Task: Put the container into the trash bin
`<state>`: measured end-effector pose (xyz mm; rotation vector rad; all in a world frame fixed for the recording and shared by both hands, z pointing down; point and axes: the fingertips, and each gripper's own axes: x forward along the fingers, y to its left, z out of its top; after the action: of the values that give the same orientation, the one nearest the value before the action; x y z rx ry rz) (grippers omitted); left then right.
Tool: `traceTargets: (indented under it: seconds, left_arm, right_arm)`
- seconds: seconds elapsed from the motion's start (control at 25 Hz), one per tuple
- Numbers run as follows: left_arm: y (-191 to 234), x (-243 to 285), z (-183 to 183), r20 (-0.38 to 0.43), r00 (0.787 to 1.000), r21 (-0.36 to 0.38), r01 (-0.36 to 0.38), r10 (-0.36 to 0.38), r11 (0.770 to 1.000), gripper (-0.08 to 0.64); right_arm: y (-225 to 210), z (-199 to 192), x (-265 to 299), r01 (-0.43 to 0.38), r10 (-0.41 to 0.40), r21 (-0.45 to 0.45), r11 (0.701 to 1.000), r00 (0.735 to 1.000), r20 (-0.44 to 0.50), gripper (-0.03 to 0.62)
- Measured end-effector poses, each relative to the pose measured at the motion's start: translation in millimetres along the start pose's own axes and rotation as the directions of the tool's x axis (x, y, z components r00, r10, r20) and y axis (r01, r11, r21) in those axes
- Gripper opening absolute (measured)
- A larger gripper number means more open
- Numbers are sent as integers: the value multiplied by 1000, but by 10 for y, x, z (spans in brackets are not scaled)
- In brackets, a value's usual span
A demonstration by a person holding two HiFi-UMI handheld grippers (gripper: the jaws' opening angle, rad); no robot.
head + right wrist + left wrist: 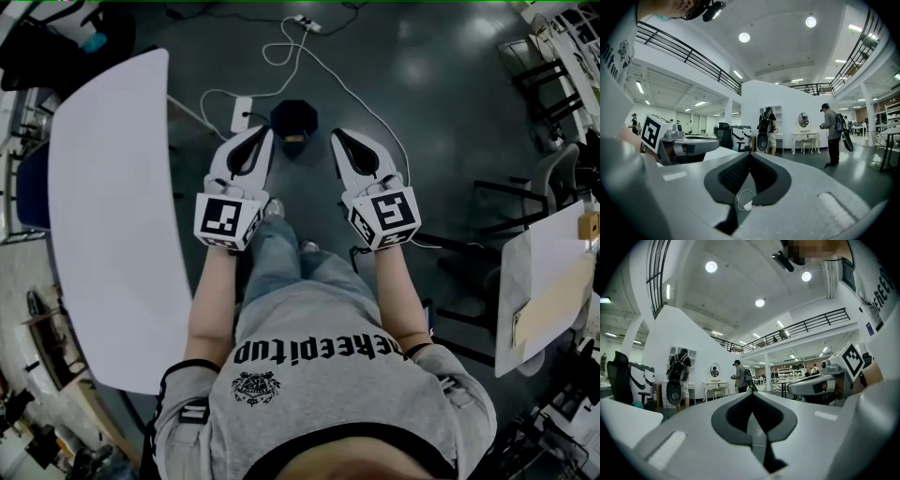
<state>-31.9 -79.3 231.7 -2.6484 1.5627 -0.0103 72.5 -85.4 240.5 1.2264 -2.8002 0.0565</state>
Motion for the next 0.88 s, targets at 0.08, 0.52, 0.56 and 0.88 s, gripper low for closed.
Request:
traceTargets:
  seconds: [0.08, 0.52, 0.56, 0.88]
  left_arm:
    - [-29, -29, 29, -1, 1000, 6, 0, 0, 1000, 20]
    - [-82, -107, 97, 9, 1000, 20, -3, 2, 1000, 20]
    - [-84, -107, 102, 12, 1000, 20, -4, 3, 1000, 20]
    - [-85, -62, 106, 14, 1000, 17, -10, 9, 1000, 20]
  right_arm:
    - [31, 17, -22, -2, 2, -3, 1000, 1000, 5, 5]
    - [88, 98, -90, 5, -5, -2, 1000, 1000, 26, 5]
    - [88, 103, -94, 4, -4, -2, 1000, 1000, 28, 5]
    - [50, 109, -84, 5, -5, -2, 1000, 1000, 30, 5]
